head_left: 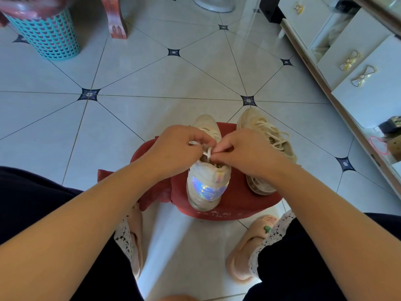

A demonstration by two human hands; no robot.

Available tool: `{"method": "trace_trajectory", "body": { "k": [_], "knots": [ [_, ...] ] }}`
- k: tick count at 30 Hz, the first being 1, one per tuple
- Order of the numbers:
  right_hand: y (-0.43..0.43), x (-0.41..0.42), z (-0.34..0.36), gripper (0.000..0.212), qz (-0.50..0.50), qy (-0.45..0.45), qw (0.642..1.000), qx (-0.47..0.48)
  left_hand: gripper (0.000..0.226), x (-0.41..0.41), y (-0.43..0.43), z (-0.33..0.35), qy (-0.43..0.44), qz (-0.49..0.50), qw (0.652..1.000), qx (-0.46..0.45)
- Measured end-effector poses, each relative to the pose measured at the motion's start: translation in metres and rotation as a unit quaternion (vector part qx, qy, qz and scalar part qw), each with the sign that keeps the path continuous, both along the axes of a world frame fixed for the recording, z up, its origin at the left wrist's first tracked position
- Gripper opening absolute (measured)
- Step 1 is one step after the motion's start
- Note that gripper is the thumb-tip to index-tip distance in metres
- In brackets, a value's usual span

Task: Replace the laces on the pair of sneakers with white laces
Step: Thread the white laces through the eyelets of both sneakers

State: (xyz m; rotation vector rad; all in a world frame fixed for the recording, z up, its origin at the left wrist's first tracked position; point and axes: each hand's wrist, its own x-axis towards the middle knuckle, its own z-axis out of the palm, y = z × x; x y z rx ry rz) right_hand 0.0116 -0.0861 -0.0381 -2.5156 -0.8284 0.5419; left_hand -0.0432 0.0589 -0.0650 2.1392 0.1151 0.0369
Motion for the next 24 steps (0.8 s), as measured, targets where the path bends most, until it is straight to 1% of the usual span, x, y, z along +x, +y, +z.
{"method": "trace_trajectory", "body": {
  "k": [1,3,6,9,12,15,18,21,24],
  "knots": [
    [-0.003,0.002,0.003,0.007,-0.010,0.012,1.000,0.011,0.032,-0.001,0.000,0.001,-0.006,0.000,1.000,0.003],
    [-0.011,0.006,0.008,0.005,-0.037,0.037,0.998,0.030,0.020,-0.001,-0.001,0.001,-0.025,-0.034,0.999,0.026],
    [-0.024,0.013,0.014,0.017,-0.061,0.086,0.994,0.029,0.019,-0.001,-0.002,-0.002,-0.035,-0.106,0.986,0.122],
    [-0.023,0.011,0.011,0.021,-0.063,0.108,0.991,0.048,0.018,0.001,-0.003,-0.005,-0.044,-0.108,0.981,0.154],
    [-0.013,0.008,-0.002,0.018,-0.081,0.055,0.993,0.068,0.021,0.000,-0.010,-0.002,-0.053,-0.073,0.989,0.118],
    [-0.004,0.005,-0.012,0.022,-0.090,0.013,0.994,0.055,0.036,0.001,-0.013,0.001,-0.050,-0.031,0.995,0.085],
    [0.000,0.004,-0.014,0.010,-0.035,-0.052,0.998,0.009,0.030,-0.001,-0.011,0.000,-0.047,-0.019,0.994,0.092],
    [0.001,0.004,-0.012,0.012,0.028,-0.097,0.994,-0.039,0.023,-0.003,-0.008,-0.003,-0.035,-0.004,0.998,0.061],
    [0.002,0.005,-0.012,0.011,0.078,-0.142,0.984,-0.068,0.017,-0.001,-0.003,-0.003,-0.051,0.057,0.997,0.020]
  ]
}}
